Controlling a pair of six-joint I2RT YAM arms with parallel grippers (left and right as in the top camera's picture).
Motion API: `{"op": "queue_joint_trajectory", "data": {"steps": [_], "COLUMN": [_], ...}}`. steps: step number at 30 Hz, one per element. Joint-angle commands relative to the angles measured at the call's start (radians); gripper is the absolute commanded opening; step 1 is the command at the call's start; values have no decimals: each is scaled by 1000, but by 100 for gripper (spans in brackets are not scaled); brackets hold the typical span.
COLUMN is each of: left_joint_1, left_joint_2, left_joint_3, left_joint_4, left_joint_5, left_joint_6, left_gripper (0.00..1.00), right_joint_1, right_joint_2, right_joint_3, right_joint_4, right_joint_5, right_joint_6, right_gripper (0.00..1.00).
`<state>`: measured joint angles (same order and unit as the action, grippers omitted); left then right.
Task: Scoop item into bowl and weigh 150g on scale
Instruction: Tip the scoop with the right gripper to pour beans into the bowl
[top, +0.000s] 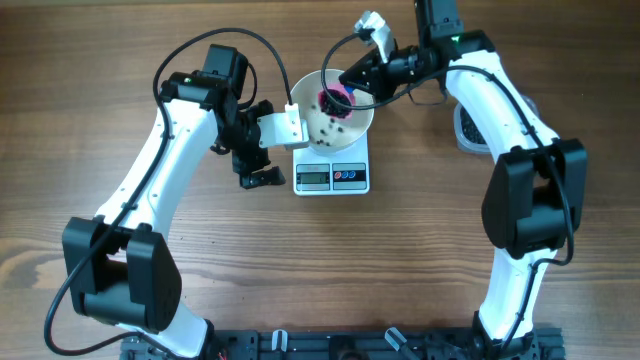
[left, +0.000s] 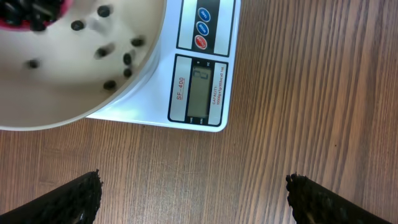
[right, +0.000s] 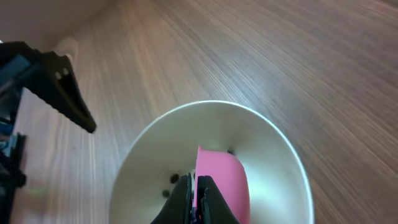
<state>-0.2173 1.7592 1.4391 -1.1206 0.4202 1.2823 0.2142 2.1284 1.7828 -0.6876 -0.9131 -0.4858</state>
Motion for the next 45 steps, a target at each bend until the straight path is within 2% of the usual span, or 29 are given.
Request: {"op": "queue_joint_trajectory", "data": {"steps": [1,7,12,20,30,45], "left_joint_1": [-3,-3,-3,-3,-3,-3], "left_joint_2": [5,5,5,5,5,5], "left_joint_3": [-7,-7,-7,-7,-7,-7], "left_joint_4": [-1,-1,-1,-1,-1,-1], "left_joint_5": [24,24,24,24,24,24], "left_joint_6": [19,19,19,19,19,19], "left_gripper": [100,100,100,100,100,100], "right_joint_1": [-2,0,3,39,71,71], "right_joint_2": [0,-84,-123,-124,-124,-124], "right_joint_3": [29,29,29,29,29,29], "right_joint_4": [5,1,-13,-21,-16,-12], "right_joint_5": [7,7,7,53,101,105], "right_joint_6": [-64,-127,-267,-489,-657,-666], "right_gripper": [4,4,4,4,4,4]}}
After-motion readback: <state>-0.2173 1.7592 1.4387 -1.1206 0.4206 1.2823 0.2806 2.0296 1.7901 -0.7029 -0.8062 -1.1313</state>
